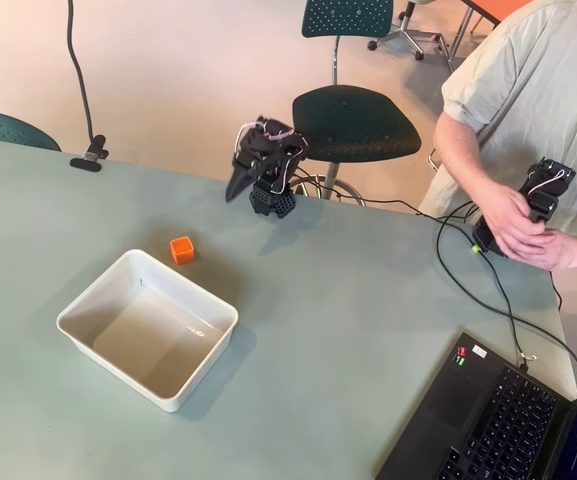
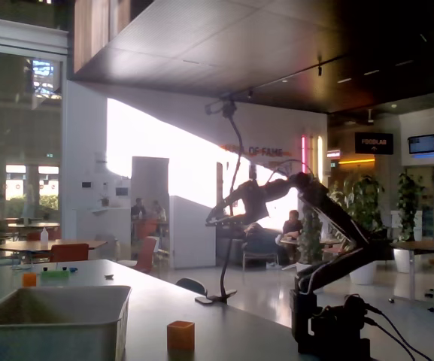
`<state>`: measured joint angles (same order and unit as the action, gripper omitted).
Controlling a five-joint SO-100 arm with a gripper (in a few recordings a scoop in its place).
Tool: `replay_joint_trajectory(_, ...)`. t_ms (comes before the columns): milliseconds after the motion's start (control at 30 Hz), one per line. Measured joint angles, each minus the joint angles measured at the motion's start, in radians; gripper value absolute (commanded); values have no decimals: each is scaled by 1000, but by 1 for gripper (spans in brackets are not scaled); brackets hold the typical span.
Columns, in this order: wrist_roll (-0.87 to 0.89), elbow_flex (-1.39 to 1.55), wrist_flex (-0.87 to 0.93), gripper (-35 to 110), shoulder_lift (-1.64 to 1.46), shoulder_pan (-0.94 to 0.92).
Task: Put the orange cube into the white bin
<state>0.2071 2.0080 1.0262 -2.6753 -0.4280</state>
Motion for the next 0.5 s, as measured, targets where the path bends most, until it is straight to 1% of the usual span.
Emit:
replay_joint_trajectory(167, 0, -282, 107, -2, 365, -58)
replay_joint_trajectory(333, 6, -502, 336, -2, 706, -126)
replay_joint_trajectory(433, 6, -612, 462, -2, 870, -161)
replay_joint_trajectory(500, 6, -686, 515, -1, 946, -173)
